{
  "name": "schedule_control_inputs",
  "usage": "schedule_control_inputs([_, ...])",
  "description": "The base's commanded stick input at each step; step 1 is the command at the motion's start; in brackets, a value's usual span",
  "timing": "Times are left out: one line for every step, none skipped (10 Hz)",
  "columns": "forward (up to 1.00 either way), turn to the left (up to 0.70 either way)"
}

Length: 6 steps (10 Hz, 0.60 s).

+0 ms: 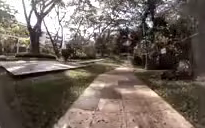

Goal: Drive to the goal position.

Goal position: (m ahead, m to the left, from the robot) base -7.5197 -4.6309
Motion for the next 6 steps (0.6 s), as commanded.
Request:
schedule_control_inputs([0.70,-0.13])
schedule_control_inputs([0.70,-0.27])
schedule_control_inputs([0.70,-0.27])
schedule_control_inputs([0.70,-0.27])
schedule_control_inputs([0.70,-0.27])
schedule_control_inputs([0.70,-0.11])
